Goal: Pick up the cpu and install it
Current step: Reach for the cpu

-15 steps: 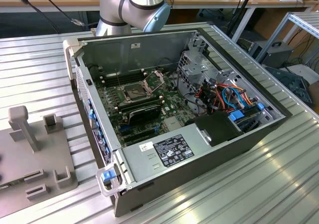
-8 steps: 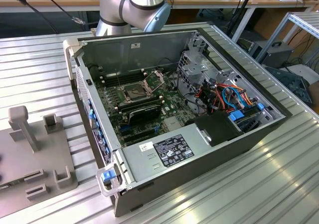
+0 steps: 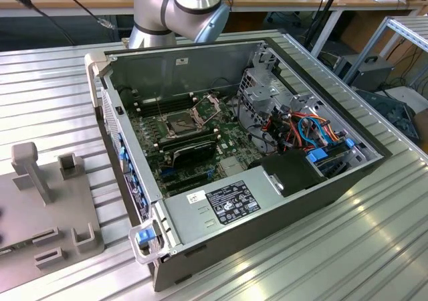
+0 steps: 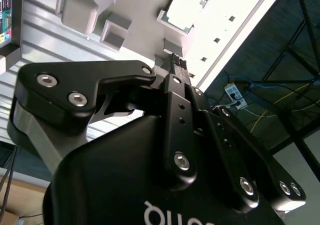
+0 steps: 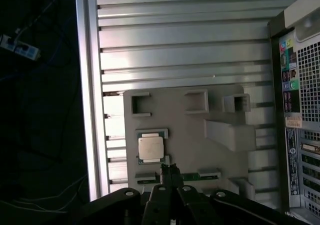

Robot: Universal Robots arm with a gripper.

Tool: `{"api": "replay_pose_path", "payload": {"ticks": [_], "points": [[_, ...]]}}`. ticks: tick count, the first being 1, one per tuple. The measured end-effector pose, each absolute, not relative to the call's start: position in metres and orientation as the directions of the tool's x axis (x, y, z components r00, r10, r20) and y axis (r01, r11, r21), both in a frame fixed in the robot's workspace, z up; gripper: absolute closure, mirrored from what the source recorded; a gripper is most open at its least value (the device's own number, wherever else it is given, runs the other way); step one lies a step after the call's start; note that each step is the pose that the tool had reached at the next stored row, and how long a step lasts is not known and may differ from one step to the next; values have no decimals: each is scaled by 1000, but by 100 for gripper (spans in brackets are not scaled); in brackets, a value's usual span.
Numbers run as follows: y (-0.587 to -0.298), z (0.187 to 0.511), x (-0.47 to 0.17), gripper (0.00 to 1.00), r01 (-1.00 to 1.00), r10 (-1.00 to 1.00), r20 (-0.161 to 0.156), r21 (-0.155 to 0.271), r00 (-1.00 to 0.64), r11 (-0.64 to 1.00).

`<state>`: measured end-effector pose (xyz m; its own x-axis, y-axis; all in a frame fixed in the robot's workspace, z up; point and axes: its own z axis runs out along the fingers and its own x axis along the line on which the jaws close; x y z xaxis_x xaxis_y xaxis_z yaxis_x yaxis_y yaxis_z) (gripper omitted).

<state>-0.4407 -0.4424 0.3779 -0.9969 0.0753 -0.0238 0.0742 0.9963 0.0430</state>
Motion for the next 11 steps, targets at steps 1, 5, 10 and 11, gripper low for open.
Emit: {"api": "replay_pose_path", "payload": {"ticks": [1,5,10,11], "points": [[-444,377,-441,89,74,75,-24,43,-997,996],[-447,373,-441,89,74,75,-24,42,-997,996],[-449,364,-441,89,74,75,-24,42,-997,996],[-451,363,-441,89,74,75,-24,42,-997,996]]}}
